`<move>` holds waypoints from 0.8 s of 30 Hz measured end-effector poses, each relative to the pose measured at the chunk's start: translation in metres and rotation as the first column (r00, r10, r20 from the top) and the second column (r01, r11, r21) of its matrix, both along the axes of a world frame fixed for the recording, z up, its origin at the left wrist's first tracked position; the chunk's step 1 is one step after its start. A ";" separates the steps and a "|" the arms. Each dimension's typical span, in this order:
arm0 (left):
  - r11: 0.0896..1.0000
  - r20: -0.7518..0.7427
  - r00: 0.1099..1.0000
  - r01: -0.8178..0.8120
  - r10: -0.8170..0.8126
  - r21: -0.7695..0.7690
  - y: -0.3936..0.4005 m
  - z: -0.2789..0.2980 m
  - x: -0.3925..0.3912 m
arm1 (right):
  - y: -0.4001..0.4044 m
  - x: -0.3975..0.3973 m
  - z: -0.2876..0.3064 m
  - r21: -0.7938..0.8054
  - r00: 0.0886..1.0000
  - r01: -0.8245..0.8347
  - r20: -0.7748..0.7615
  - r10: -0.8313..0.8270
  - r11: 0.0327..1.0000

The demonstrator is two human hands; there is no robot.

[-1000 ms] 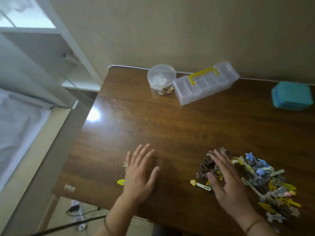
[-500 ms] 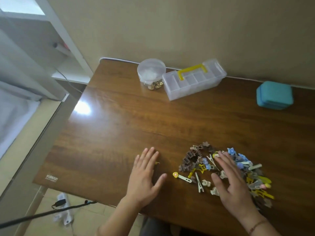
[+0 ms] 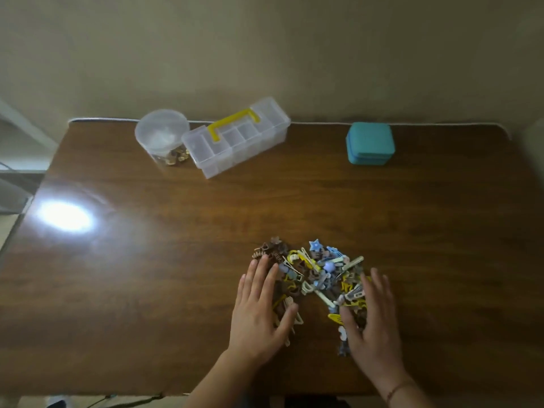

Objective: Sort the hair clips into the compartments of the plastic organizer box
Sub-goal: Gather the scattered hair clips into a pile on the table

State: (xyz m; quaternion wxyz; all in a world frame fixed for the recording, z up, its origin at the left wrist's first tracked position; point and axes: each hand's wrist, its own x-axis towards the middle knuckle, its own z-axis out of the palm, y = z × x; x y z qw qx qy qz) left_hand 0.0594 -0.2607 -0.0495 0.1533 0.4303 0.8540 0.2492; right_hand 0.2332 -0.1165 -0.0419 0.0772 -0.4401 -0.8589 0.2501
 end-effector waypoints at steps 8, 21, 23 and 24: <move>0.998 -0.003 0.998 -0.070 0.070 -0.003 0.024 -0.005 0.028 | -0.015 -0.040 -0.005 -0.005 0.997 -0.036 -0.061 0.035 0.999; 0.992 0.098 0.994 -0.065 0.054 0.111 0.046 0.001 -0.038 | 0.054 -0.055 -0.001 -0.063 0.984 -0.177 -0.022 0.176 0.982; 0.994 0.081 0.996 -0.031 0.022 0.106 0.048 -0.001 -0.035 | 0.050 -0.059 -0.001 -0.057 0.977 -0.213 0.017 0.214 0.975; 0.994 0.082 0.997 -0.019 0.010 0.110 0.049 -0.001 -0.033 | 0.047 -0.061 0.000 -0.064 0.974 -0.222 0.029 0.224 0.973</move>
